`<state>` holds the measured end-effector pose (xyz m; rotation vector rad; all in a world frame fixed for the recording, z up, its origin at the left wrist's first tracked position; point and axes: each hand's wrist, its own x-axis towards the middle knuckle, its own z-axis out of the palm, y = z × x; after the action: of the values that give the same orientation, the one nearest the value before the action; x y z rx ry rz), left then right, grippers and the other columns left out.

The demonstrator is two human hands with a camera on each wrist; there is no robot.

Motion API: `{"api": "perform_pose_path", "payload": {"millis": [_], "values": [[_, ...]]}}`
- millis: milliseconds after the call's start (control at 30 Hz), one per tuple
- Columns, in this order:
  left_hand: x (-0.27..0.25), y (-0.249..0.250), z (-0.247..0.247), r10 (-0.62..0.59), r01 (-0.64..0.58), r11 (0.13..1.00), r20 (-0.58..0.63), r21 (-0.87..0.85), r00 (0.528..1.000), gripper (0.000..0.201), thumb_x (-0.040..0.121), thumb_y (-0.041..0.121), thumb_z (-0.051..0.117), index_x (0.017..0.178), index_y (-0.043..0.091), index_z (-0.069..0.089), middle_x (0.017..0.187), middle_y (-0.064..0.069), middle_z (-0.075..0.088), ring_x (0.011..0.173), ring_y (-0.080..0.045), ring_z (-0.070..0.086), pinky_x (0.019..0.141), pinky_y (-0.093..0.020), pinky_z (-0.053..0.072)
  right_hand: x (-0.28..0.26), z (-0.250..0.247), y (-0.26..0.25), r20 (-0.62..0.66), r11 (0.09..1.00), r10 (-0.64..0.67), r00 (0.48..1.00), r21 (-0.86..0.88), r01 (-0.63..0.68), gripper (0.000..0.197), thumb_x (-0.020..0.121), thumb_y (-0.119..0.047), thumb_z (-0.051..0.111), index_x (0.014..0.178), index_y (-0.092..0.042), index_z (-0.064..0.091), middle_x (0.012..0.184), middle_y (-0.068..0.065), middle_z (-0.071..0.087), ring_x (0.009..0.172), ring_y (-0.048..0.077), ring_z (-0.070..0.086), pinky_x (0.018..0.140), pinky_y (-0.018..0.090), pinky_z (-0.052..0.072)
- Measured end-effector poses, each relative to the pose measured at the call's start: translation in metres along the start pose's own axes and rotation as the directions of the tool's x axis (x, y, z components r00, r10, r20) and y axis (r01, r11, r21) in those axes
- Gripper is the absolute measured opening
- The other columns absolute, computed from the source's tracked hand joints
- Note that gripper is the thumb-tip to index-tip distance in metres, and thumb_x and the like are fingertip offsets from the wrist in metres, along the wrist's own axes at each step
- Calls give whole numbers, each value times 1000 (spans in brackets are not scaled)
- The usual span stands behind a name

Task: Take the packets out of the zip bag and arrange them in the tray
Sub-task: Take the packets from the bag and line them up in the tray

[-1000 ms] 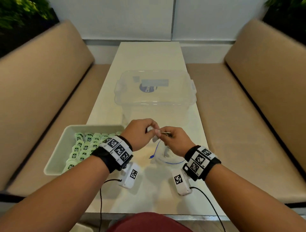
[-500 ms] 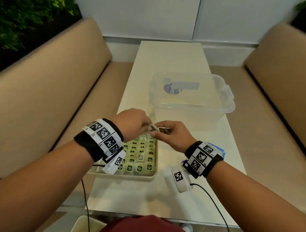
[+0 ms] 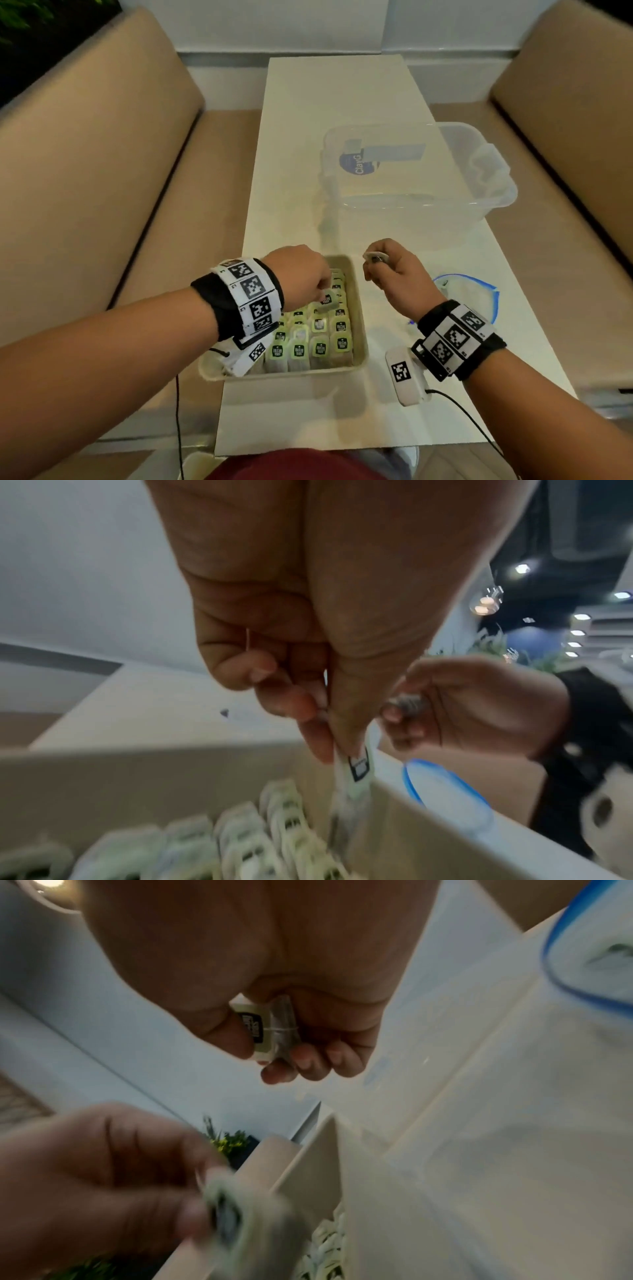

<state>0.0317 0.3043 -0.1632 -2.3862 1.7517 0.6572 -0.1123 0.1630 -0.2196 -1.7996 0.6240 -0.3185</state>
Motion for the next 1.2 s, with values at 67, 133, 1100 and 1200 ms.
{"api": "perform_pose_path", "payload": {"millis": [67,133,1100,1200], "values": [[11,7,17,104,-104,995,154,-7,983,20,88,35,68,103,22,71,94,7,69,80,-12,57,69,-23,39,-5,-2,4,-24,996,49,999,73,-47,3,83,-18,51,83,-20,53,73,3,66,61,19,45,61,34,37],[22,13,33,179,-173,984,296,-47,938,25,84,35,72,105,20,72,91,8,68,79,-9,55,70,-21,38,-9,-3,9,-56,995,60,997,79,-56,8,93,-14,53,84,-15,55,77,5,68,60,19,48,61,34,40],[19,-6,-18,51,-119,930,-197,-349,979,22,83,40,72,101,29,72,79,18,64,67,11,55,64,-12,39,-7,10,6,13,999,-8,1000,48,7,8,88,-16,73,84,-9,76,76,9,73,66,11,64,68,31,55],[10,-10,-10,5,-84,933,-221,-349,975,13,85,35,71,96,28,73,72,18,63,69,6,58,67,-17,45,-5,16,5,62,999,-25,998,31,23,5,82,-16,79,85,-14,76,74,-1,73,64,3,61,64,22,51]]}}
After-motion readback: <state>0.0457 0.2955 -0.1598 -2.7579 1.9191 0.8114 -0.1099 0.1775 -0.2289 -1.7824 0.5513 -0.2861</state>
